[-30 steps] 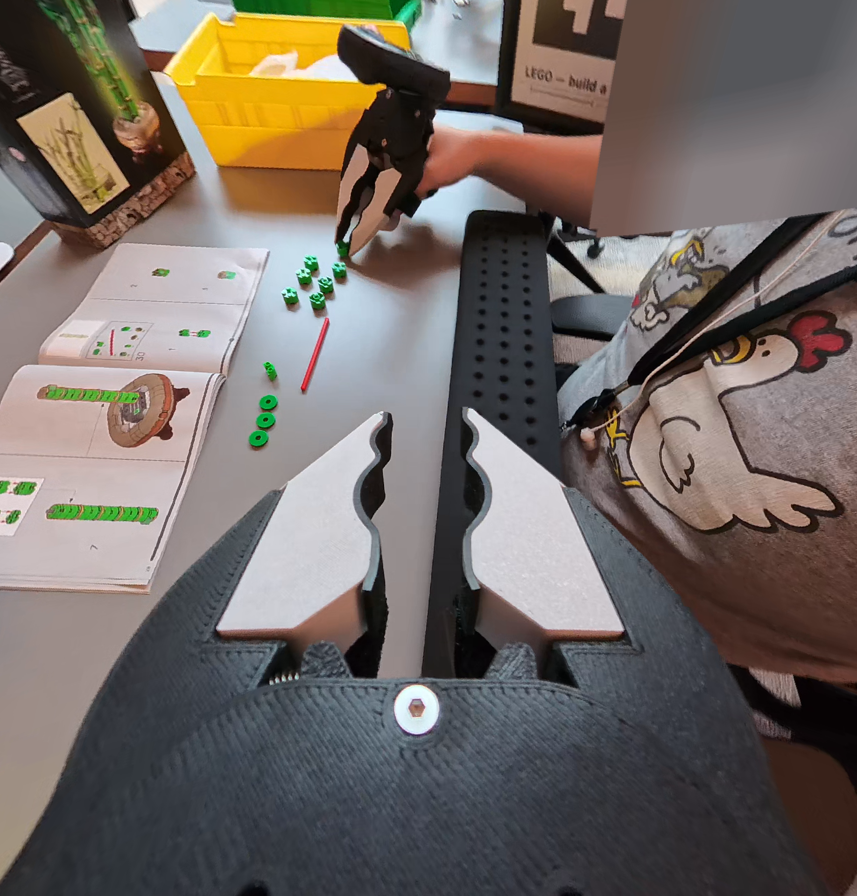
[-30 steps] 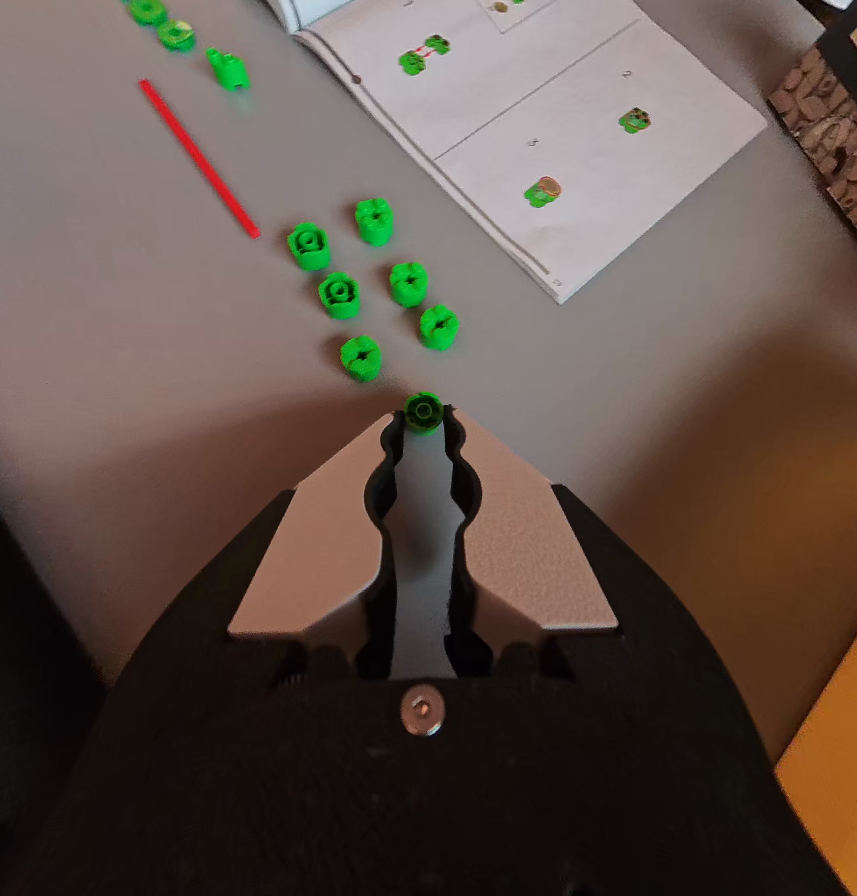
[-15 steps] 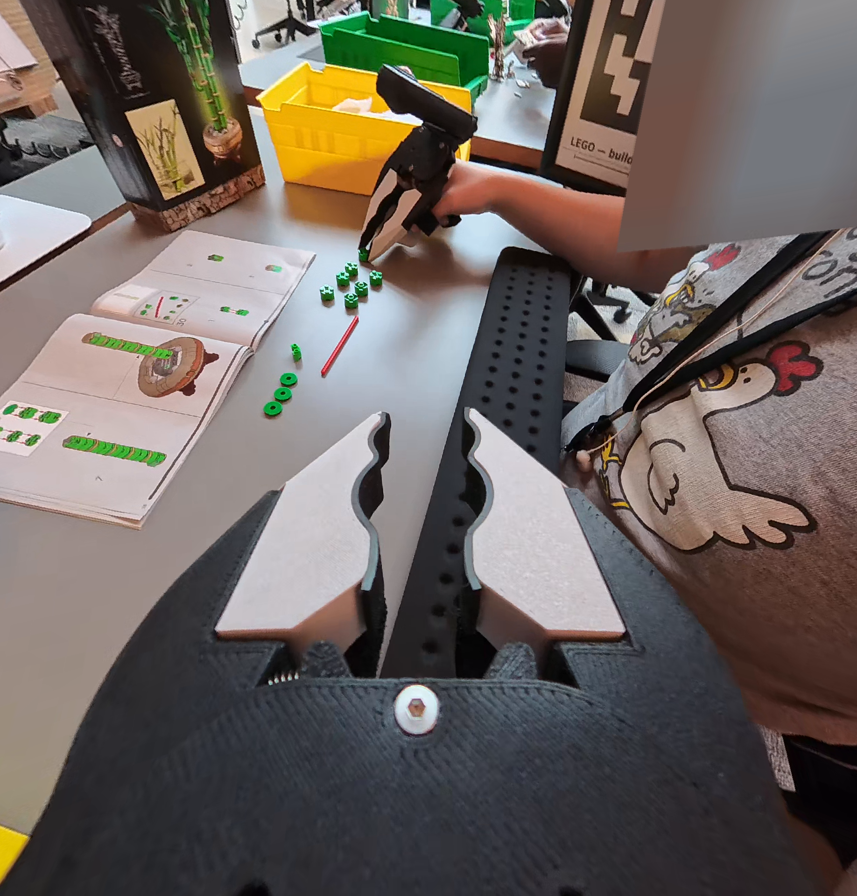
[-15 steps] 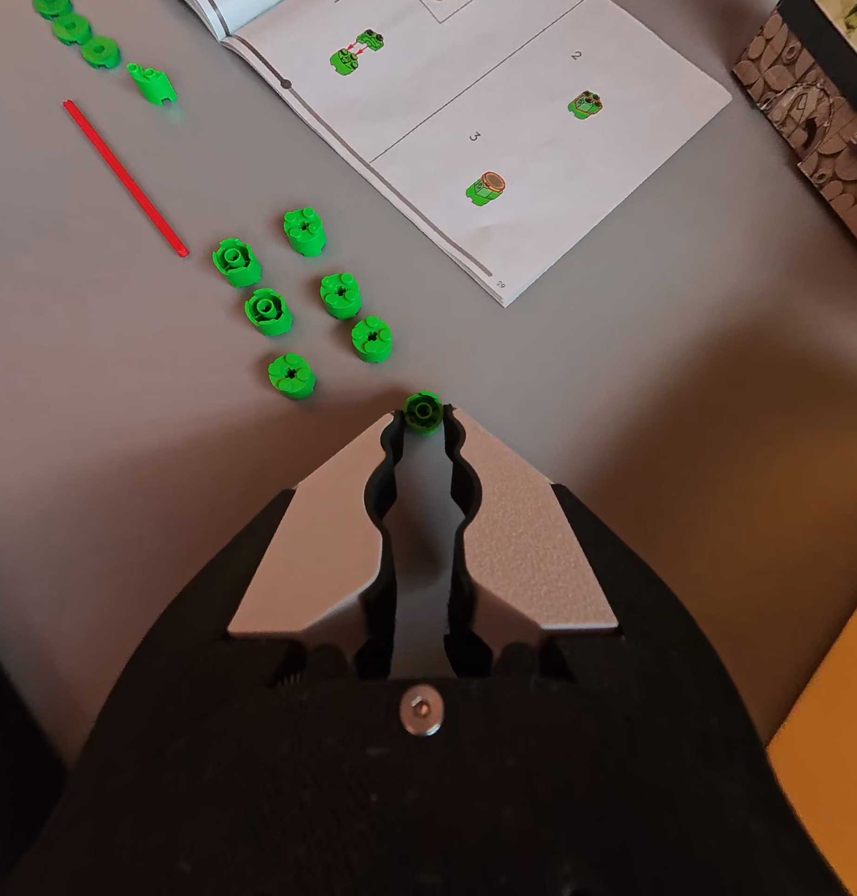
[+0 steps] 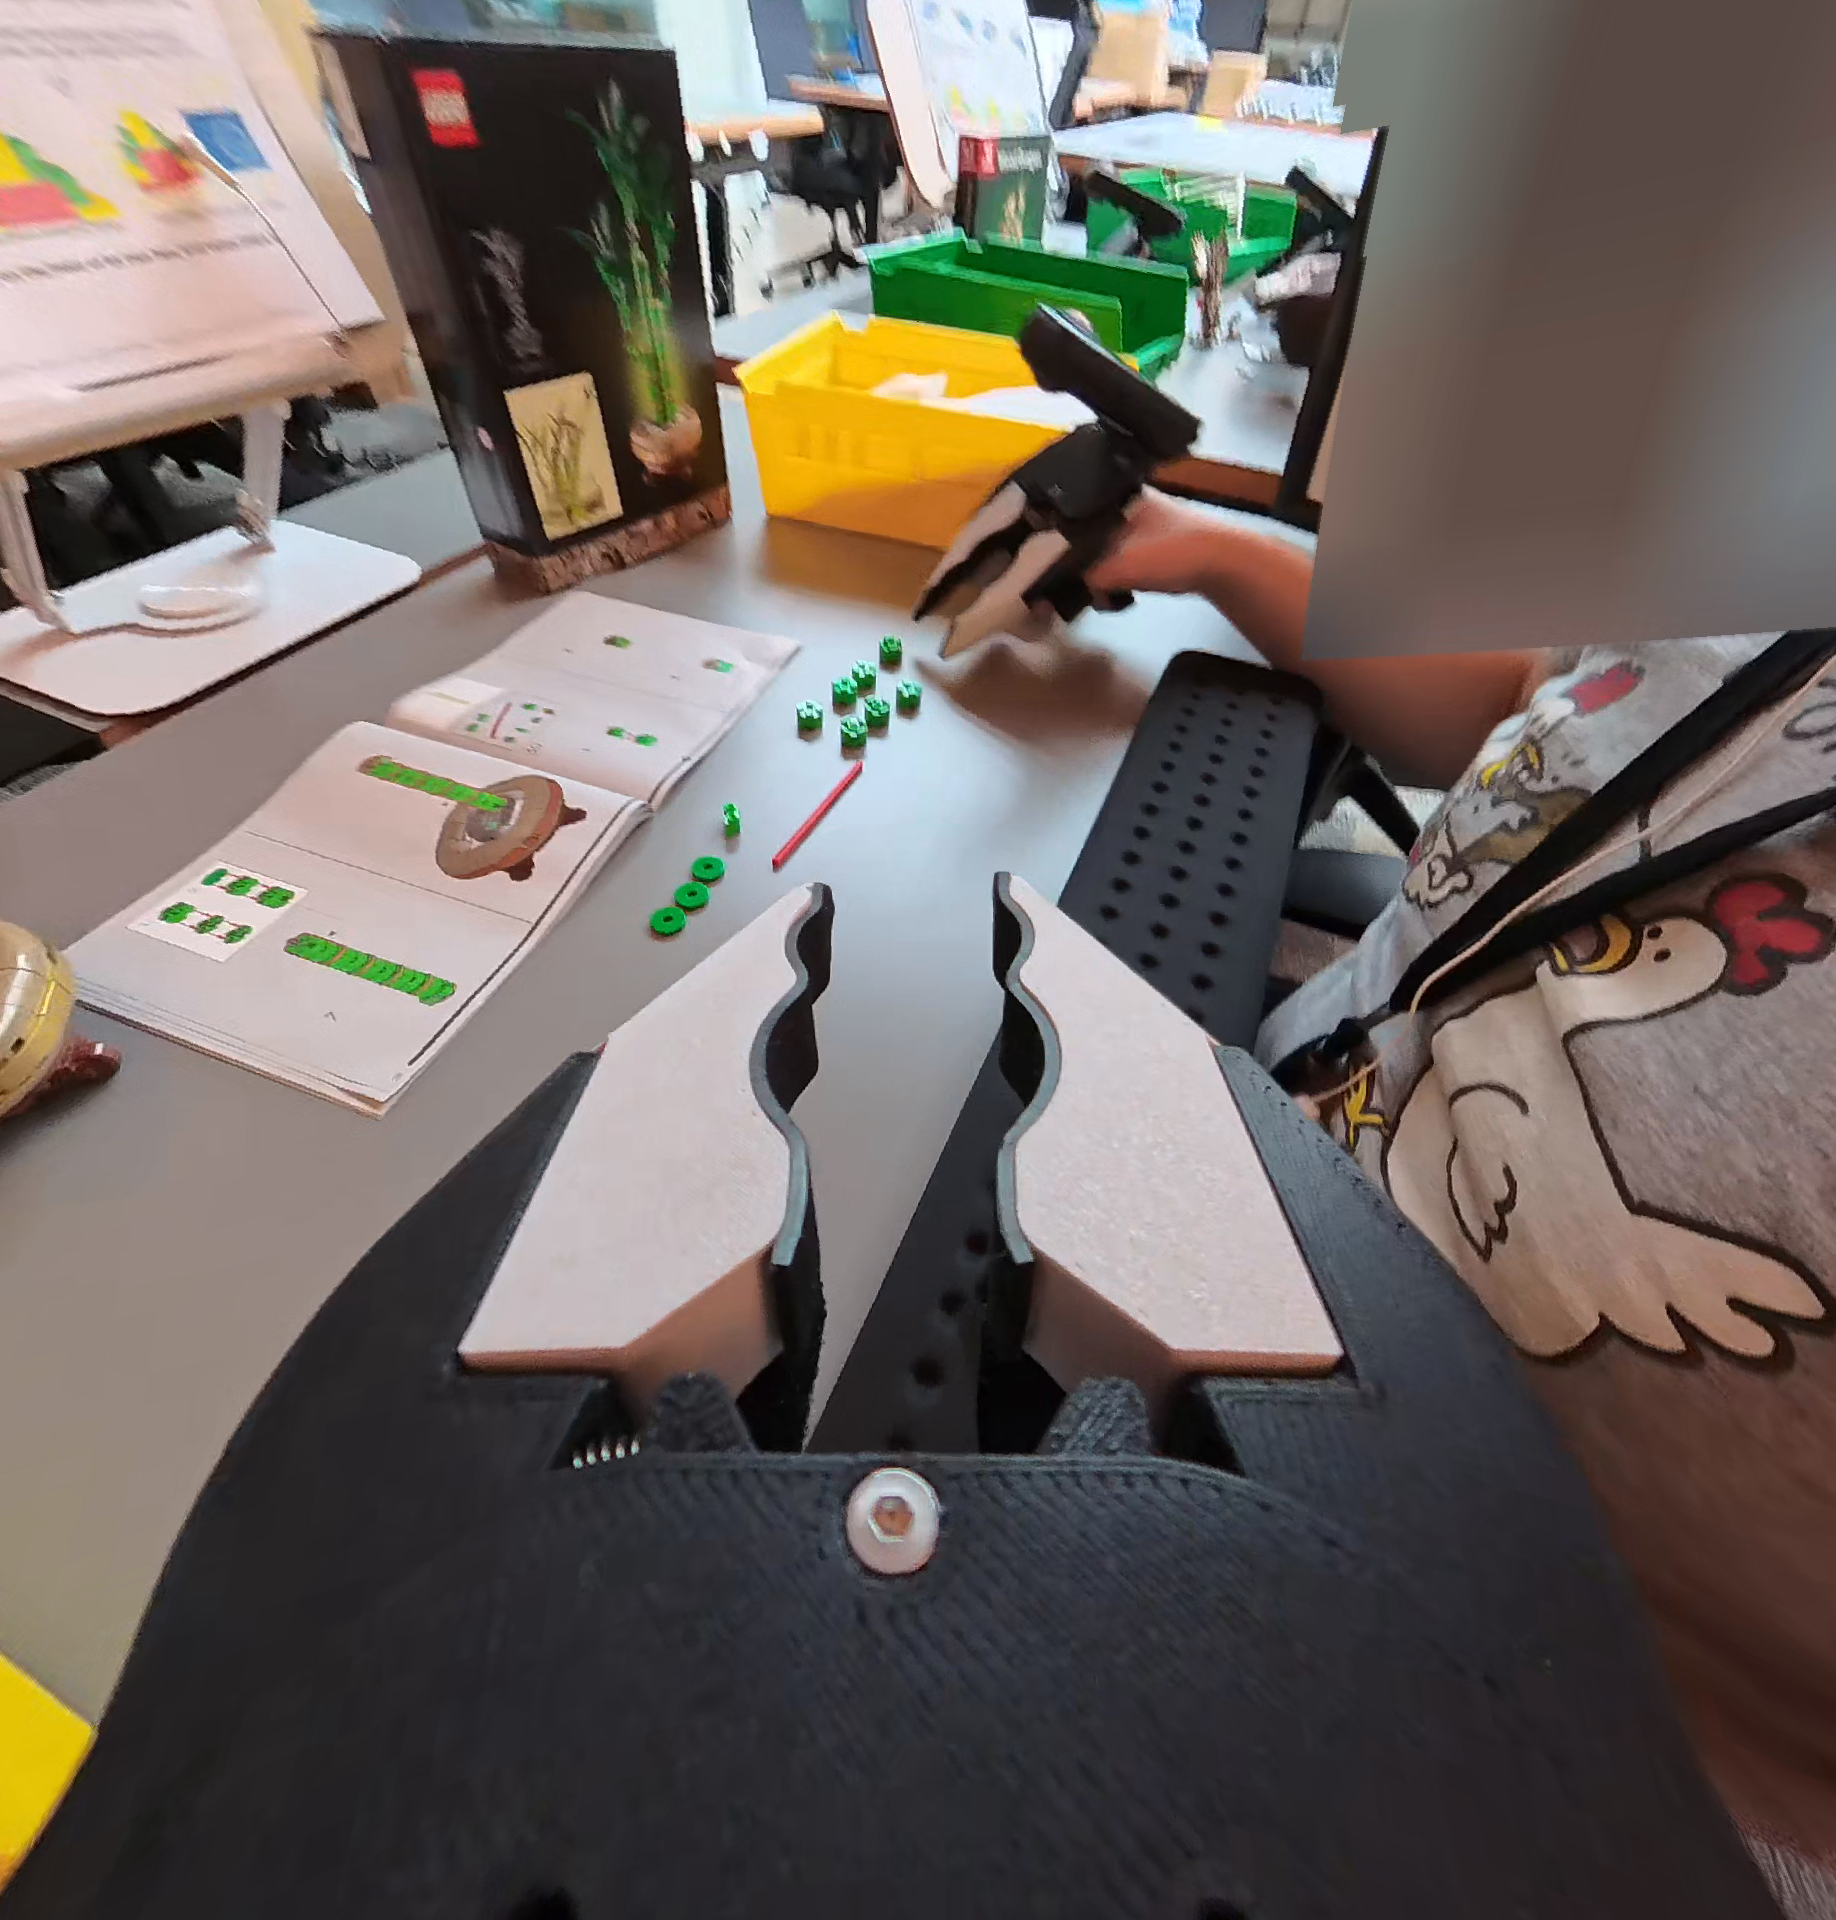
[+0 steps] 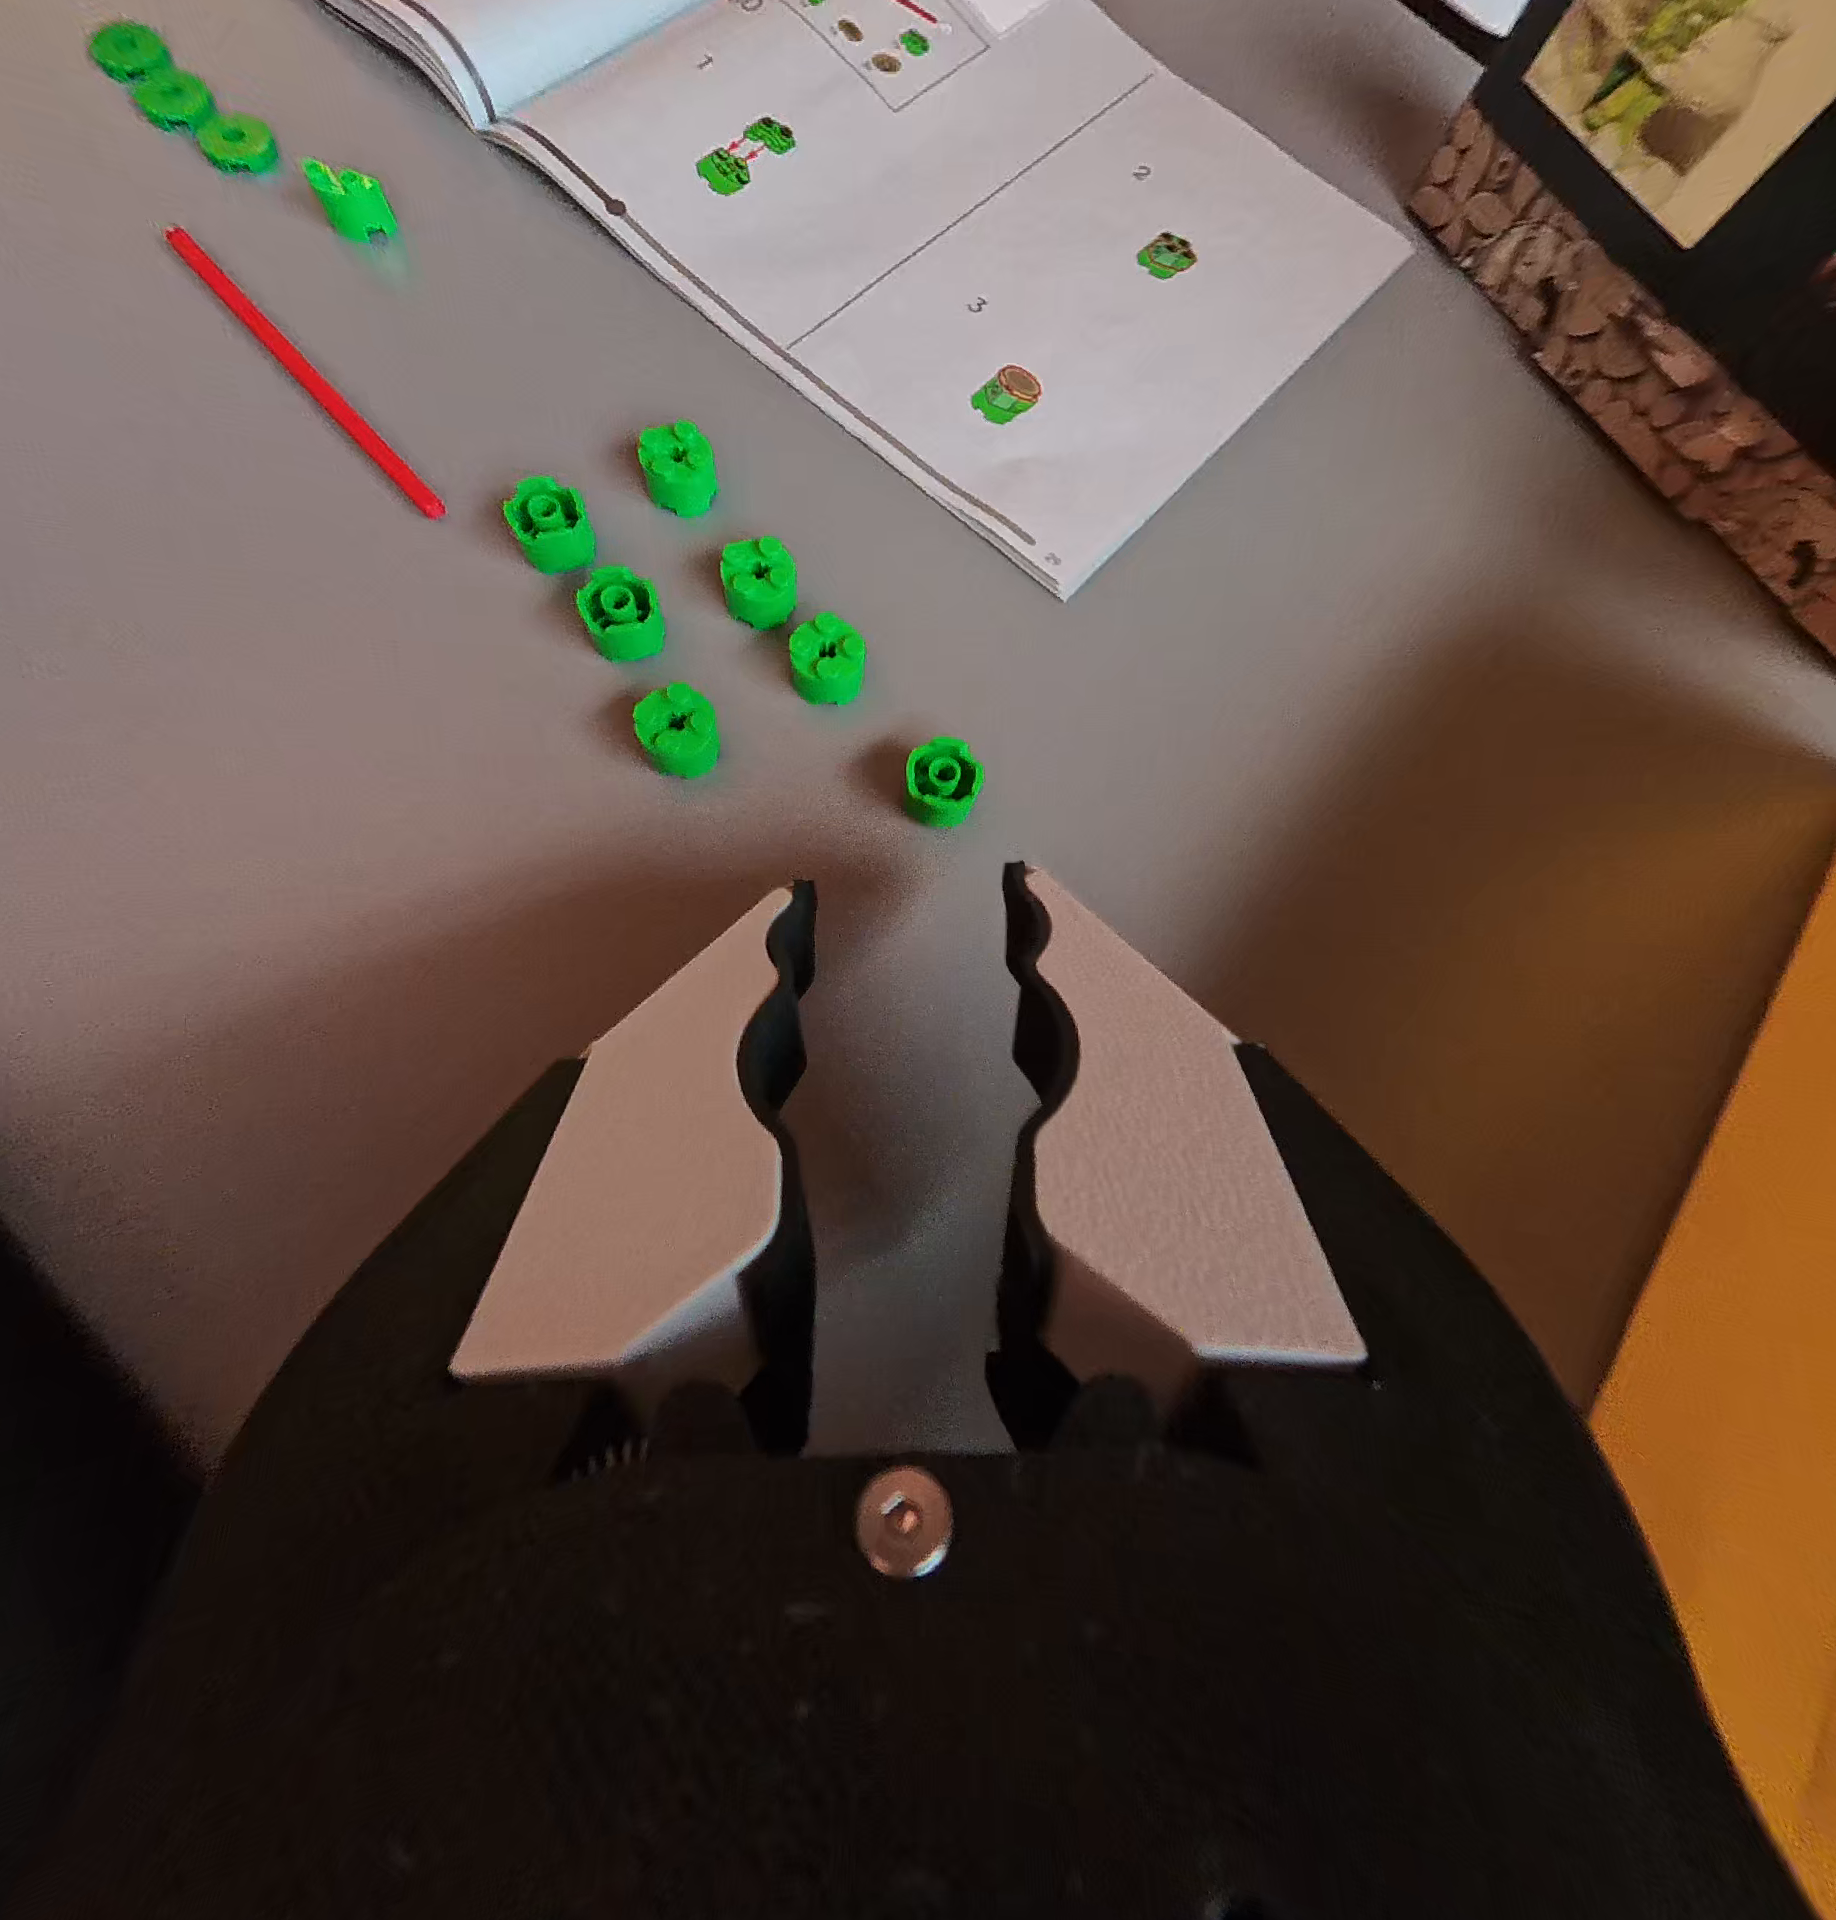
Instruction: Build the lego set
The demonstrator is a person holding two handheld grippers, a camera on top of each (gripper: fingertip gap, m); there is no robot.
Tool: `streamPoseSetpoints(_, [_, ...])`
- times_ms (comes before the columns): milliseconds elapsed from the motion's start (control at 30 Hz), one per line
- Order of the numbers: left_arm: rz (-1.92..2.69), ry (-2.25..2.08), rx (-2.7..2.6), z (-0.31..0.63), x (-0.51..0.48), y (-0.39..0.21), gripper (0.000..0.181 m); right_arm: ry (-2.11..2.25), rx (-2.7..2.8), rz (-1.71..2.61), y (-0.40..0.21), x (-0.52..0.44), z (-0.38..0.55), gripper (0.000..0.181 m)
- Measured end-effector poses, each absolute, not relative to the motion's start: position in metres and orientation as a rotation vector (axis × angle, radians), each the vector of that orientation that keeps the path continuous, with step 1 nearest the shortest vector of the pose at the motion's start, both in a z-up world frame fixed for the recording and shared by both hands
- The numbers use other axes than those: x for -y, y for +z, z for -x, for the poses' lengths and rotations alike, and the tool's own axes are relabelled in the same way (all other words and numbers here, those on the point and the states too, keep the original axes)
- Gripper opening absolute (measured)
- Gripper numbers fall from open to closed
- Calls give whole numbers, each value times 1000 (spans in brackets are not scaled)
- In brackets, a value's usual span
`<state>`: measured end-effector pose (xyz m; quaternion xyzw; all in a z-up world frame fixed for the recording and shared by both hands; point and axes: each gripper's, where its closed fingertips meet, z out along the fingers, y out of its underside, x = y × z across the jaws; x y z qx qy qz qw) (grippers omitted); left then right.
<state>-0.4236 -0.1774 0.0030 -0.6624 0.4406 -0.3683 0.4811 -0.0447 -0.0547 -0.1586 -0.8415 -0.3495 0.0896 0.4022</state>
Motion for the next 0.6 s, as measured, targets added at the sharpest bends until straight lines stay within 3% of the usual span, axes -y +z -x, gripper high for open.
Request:
streamPoseSetpoints(233, [1632, -895, -957, 438, 172, 4, 29, 121, 883, 2103, -150, 78, 51, 36])
streamPoseSetpoints(467, [1621, -919, -938, 439, 178, 5, 29, 284, 978, 1992, -100, 53, 143, 7])
streamPoseSetpoints(600, [1627, -917, -943, 439, 183, 1, 29, 211, 1103, 2074, -117, 42, 163, 0])
